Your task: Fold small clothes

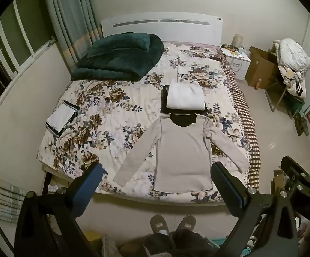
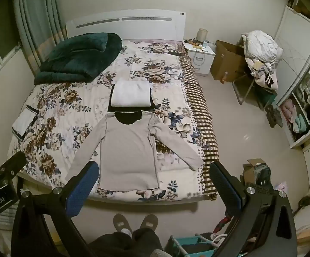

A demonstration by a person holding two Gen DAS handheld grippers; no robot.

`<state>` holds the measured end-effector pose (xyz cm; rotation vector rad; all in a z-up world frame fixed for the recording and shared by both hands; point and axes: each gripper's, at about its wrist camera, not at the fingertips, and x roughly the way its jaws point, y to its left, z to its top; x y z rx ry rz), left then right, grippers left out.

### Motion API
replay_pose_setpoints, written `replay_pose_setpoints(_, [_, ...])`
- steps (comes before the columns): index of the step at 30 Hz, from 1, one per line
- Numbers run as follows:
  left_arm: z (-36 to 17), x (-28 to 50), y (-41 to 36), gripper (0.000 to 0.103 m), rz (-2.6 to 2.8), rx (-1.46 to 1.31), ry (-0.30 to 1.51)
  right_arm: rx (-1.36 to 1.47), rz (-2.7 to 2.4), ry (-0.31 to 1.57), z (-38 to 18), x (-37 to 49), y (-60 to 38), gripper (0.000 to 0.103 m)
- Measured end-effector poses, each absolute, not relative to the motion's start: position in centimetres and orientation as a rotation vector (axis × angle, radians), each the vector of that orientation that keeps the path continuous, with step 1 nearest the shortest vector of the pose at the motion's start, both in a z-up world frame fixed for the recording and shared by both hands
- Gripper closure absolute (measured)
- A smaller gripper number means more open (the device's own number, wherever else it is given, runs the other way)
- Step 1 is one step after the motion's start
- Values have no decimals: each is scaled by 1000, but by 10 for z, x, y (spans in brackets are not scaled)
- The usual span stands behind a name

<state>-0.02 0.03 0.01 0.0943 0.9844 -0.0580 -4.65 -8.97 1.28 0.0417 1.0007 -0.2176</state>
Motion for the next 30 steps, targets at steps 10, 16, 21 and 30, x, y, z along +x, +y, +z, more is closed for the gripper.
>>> replay_pose_setpoints(10, [0, 0, 0, 0, -54, 93, 986, 37, -219, 988, 16, -48, -89, 0])
replay_pose_setpoints(16, [0, 0, 0, 0, -57, 90, 984, 38, -218, 987, 16, -48, -88, 0])
replay_pose_setpoints(21, [0, 0, 0, 0, -59, 89, 981, 38, -216, 987, 17, -48, -88, 0])
replay_pose_setpoints(30, [0, 0, 0, 0, -62, 86, 979, 35, -220, 985, 20, -47, -87, 0])
